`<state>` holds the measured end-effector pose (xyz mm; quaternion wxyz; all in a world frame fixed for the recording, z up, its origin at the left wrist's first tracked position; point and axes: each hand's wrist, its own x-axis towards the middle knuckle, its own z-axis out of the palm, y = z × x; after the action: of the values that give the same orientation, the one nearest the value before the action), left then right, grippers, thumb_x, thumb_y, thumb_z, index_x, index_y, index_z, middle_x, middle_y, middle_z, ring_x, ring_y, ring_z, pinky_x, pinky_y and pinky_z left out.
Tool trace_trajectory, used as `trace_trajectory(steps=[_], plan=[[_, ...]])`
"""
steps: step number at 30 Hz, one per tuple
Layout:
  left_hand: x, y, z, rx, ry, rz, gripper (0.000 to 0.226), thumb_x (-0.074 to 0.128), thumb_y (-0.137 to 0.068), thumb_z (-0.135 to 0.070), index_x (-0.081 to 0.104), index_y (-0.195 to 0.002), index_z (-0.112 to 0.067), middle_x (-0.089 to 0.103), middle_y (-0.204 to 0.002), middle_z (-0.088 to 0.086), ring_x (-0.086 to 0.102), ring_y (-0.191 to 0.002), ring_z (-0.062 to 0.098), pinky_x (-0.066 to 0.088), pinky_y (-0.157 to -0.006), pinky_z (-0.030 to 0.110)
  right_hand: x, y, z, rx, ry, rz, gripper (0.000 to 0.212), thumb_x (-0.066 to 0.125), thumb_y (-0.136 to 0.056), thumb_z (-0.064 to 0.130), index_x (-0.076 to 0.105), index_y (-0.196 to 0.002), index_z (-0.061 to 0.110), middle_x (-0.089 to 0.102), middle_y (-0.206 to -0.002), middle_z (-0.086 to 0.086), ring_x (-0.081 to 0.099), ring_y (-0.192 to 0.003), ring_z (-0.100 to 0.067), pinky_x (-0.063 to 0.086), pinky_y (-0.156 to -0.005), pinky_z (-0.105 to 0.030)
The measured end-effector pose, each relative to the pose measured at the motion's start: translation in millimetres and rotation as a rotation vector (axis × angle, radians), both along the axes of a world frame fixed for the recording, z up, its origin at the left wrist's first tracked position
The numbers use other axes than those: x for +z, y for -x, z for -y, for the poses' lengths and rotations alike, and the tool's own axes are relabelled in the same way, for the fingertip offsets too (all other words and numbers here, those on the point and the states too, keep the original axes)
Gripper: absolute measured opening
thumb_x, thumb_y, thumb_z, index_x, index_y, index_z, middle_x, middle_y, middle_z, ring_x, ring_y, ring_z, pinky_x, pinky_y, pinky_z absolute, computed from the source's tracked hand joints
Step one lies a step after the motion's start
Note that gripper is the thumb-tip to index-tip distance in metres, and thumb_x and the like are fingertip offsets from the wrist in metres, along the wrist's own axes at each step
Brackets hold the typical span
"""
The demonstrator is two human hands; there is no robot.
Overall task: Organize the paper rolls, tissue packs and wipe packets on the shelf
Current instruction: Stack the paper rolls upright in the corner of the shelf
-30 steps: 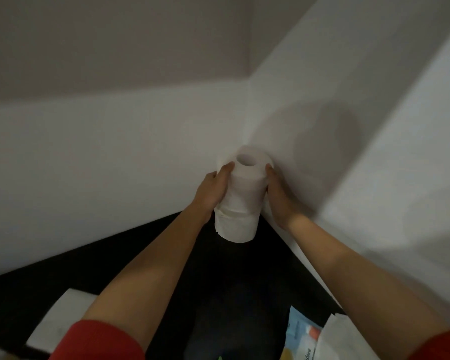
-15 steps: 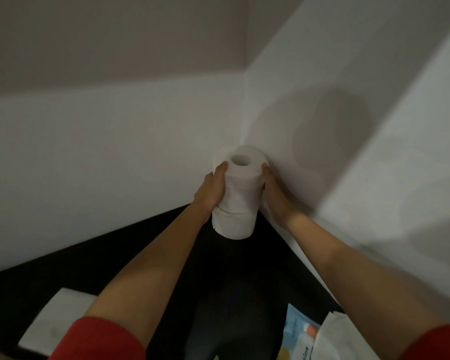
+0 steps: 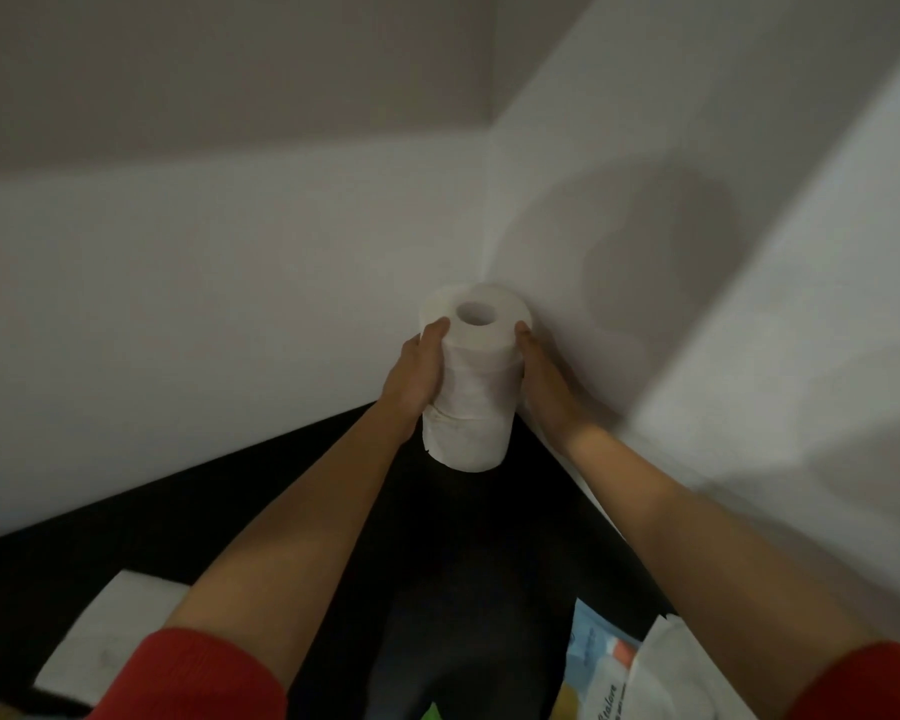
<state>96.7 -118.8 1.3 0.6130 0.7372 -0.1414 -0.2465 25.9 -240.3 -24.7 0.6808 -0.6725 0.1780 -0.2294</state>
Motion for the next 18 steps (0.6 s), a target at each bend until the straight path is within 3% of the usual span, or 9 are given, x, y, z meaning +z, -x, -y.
trace_trajectory(steps=[3,5,7,9,10,14,16,18], plan=[[-10,-6,1,0.031,-0.052,-0.01,0.104,0.035,-0.056,-0.084,0.041,-0.142,-0.025,0.051,-0.137,0.001,0.048,-0.123,0.025,0.034,-0.109,0.047,-2,0,-2,0.027,0.0,-0.022,0.05,0.042,-0.089,0.054,0.057,-0.125,0.023,0.059,-0.131,0.002,0.054,-0.122,-0.01,0.035,-0.112,-0.04],[-8,-5,2,0.062,-0.101,-0.008,0.104,0.033,-0.057,-0.085,0.039,-0.143,-0.027,0.045,-0.143,0.005,0.039,-0.13,0.029,0.027,-0.112,0.048,-4,-1,0,0.026,-0.02,-0.027,0.059,0.046,-0.083,0.059,0.057,-0.127,0.021,0.06,-0.129,0.003,0.054,-0.121,-0.01,0.036,-0.111,-0.039],[-6,-4,1,0.093,-0.166,0.0,0.092,0.034,-0.069,-0.08,0.036,-0.144,-0.027,0.036,-0.147,0.009,0.03,-0.134,0.032,0.023,-0.112,0.049,-3,0,-1,0.013,-0.039,-0.015,0.042,0.047,-0.089,0.051,0.06,-0.118,0.024,0.064,-0.122,0.007,0.057,-0.117,-0.009,0.038,-0.108,-0.037],[-3,-6,-1,0.076,-0.163,-0.02,0.095,0.037,-0.063,-0.082,0.037,-0.143,-0.03,0.037,-0.145,0.008,0.033,-0.132,0.031,0.027,-0.11,0.049,-4,-2,-2,0.003,-0.071,0.008,0.025,0.046,-0.096,0.041,0.061,-0.109,0.027,0.065,-0.113,0.012,0.059,-0.11,-0.006,0.041,-0.104,-0.034],[-2,-6,-3,0.056,-0.143,-0.048,0.095,0.039,-0.062,-0.082,0.039,-0.141,-0.03,0.043,-0.141,0.004,0.038,-0.128,0.027,0.03,-0.109,0.047,-3,-2,-4,-0.005,-0.08,0.009,0.027,0.047,-0.095,0.043,0.061,-0.11,0.027,0.065,-0.113,0.012,0.059,-0.11,-0.006,0.041,-0.104,-0.034],[0,-5,-4,-0.025,0.0,-0.129,0.046,0.039,-0.093,-0.052,0.049,-0.127,-0.022,0.057,-0.103,-0.004,0.053,-0.096,0.015,0.041,-0.092,0.035,-13,-9,-2,-0.014,-0.124,-0.017,0.081,0.059,-0.066,0.078,0.056,-0.127,0.026,0.062,-0.126,0.006,0.057,-0.118,-0.012,0.039,-0.107,-0.044],[-3,-6,-3,-0.045,0.014,-0.13,0.047,0.038,-0.094,-0.051,0.05,-0.129,-0.021,0.057,-0.103,-0.003,0.054,-0.096,0.016,0.043,-0.094,0.037,-12,-9,0,0.01,-0.134,-0.045,0.086,0.058,-0.063,0.082,0.057,-0.128,0.025,0.062,-0.127,0.004,0.058,-0.118,-0.014,0.04,-0.107,-0.044],[-1,-4,-5,-0.043,0.015,-0.138,0.05,0.038,-0.094,-0.053,0.048,-0.131,-0.021,0.056,-0.108,-0.001,0.053,-0.102,0.019,0.042,-0.099,0.039,-8,-7,-2,0.03,-0.133,-0.047,0.078,0.055,-0.07,0.076,0.057,-0.128,0.024,0.063,-0.126,0.003,0.058,-0.118,-0.014,0.039,-0.108,-0.044]])
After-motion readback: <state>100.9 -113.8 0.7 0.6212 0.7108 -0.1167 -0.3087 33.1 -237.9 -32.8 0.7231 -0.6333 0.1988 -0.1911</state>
